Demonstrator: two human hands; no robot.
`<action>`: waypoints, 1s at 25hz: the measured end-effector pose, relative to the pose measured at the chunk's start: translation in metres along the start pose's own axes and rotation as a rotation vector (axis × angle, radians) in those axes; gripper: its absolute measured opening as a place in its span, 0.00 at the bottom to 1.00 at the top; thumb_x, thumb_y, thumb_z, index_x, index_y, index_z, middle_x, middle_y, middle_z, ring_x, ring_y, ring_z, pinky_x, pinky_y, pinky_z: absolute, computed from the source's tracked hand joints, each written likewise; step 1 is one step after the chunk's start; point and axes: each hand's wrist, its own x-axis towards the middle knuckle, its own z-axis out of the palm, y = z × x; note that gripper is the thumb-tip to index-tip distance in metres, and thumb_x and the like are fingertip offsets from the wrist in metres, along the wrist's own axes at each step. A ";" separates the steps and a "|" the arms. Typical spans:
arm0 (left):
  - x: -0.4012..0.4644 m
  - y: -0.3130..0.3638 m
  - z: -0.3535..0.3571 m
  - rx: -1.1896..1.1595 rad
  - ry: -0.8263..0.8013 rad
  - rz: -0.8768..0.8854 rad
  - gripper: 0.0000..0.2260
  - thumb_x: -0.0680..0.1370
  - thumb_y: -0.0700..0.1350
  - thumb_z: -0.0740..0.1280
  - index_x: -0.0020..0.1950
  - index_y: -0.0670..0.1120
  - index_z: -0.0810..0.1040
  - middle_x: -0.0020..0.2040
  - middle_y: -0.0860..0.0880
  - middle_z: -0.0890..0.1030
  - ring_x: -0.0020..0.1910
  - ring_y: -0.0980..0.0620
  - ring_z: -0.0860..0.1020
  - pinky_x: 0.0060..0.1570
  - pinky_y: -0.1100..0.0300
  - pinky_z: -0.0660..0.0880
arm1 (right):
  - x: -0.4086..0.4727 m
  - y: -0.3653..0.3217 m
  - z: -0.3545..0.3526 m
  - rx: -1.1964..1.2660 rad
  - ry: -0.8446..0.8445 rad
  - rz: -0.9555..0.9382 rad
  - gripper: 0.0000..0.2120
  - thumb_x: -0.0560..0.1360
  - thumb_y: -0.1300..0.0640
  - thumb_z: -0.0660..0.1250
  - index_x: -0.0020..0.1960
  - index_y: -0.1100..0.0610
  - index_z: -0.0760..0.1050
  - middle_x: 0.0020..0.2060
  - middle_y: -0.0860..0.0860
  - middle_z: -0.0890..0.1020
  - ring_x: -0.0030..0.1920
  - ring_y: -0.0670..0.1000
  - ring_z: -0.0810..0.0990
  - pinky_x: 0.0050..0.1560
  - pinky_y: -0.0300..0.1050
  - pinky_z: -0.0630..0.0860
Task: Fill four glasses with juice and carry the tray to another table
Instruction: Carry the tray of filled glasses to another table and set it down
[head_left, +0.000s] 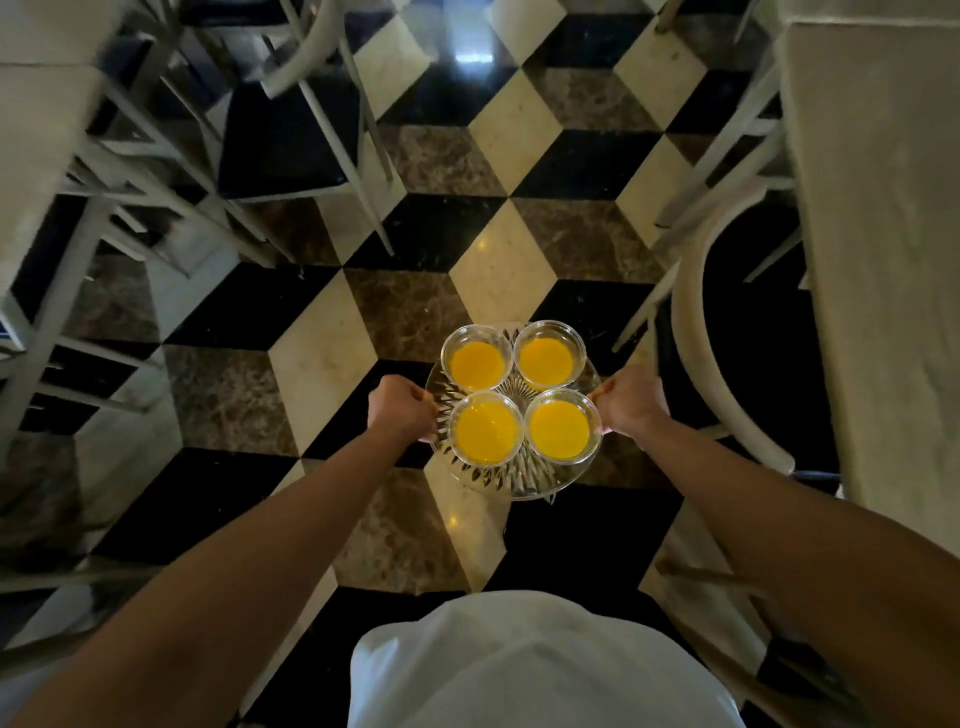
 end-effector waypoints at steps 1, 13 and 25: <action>0.010 0.012 0.000 -0.008 0.002 0.006 0.12 0.75 0.31 0.71 0.31 0.39 0.80 0.31 0.39 0.84 0.33 0.42 0.86 0.40 0.39 0.86 | 0.014 -0.007 -0.008 -0.002 0.003 -0.014 0.06 0.70 0.62 0.75 0.35 0.62 0.84 0.29 0.55 0.85 0.36 0.53 0.86 0.42 0.50 0.86; 0.136 0.162 -0.002 -0.042 -0.043 0.034 0.08 0.76 0.28 0.68 0.39 0.37 0.79 0.37 0.36 0.84 0.34 0.41 0.86 0.37 0.43 0.86 | 0.173 -0.090 -0.088 0.028 0.019 -0.009 0.07 0.74 0.62 0.74 0.37 0.62 0.85 0.33 0.54 0.86 0.36 0.50 0.86 0.42 0.46 0.85; 0.283 0.318 -0.026 0.049 -0.087 0.131 0.05 0.78 0.33 0.69 0.43 0.37 0.82 0.38 0.38 0.86 0.35 0.44 0.87 0.42 0.44 0.87 | 0.310 -0.189 -0.141 -0.003 0.044 0.105 0.04 0.69 0.58 0.79 0.40 0.58 0.85 0.36 0.53 0.86 0.38 0.50 0.84 0.37 0.41 0.80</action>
